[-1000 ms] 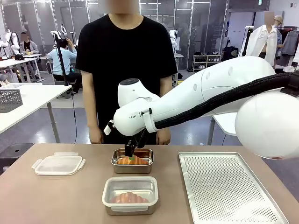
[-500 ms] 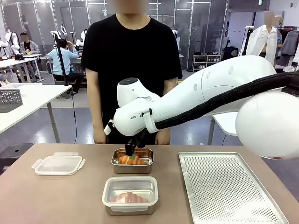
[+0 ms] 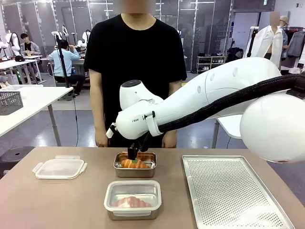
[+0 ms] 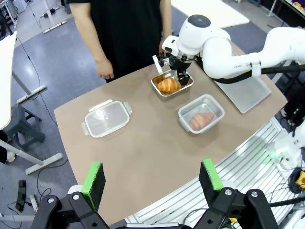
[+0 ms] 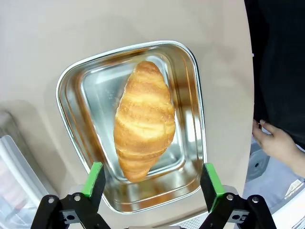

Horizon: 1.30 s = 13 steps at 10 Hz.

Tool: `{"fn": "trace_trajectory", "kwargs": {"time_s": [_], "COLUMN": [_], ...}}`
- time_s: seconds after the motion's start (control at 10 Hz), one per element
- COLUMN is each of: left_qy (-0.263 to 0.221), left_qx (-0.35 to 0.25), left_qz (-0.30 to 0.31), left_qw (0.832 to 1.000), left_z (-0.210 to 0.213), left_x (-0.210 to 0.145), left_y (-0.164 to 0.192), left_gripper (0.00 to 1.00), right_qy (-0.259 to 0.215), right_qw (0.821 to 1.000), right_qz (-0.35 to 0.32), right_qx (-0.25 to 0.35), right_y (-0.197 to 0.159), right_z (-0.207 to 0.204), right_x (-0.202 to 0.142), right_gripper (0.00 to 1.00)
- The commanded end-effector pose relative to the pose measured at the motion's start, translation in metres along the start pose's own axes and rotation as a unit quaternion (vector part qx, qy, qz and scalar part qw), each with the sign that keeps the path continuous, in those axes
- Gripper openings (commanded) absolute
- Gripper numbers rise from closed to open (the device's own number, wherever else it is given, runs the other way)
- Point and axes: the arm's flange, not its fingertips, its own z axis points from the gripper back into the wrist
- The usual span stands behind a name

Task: Place the bread into the airtight container.
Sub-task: Pick up a Butter Roll and place it into an empty Airtight Container.

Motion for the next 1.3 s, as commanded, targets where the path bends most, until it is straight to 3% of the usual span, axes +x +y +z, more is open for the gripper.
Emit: {"fn": "trace_trajectory", "kwargs": {"time_s": [0.0, 0.6, 0.9, 1.2], "left_qy": [-0.002, -0.002, -0.002, -0.002], "left_qx": [0.0, 0.0, 0.0, 0.0], "left_qz": [-0.003, -0.003, -0.003, -0.003], "left_qw": [1.0, 1.0, 1.0, 1.0], "left_z": [0.003, 0.003, 0.003, 0.003], "left_x": [0.001, 0.001, 0.001, 0.001], "left_y": [-0.002, -0.002, -0.002, -0.002], "left_gripper": [1.0, 1.0, 1.0, 1.0], "right_qy": [-0.005, 0.0, -0.028, -0.045], "right_qw": [1.0, 1.0, 0.998, 0.99], "right_qz": [-0.007, 0.0, -0.048, -0.131], "right_qx": [0.008, 0.0, 0.004, 0.006], "right_y": [0.0, 0.0, -0.005, 0.006], "right_z": [0.001, 0.0, 0.107, 0.192], "right_x": [0.0, 0.0, -0.05, -0.144], "right_gripper": [1.0, 1.0, 1.0, 1.0]}}
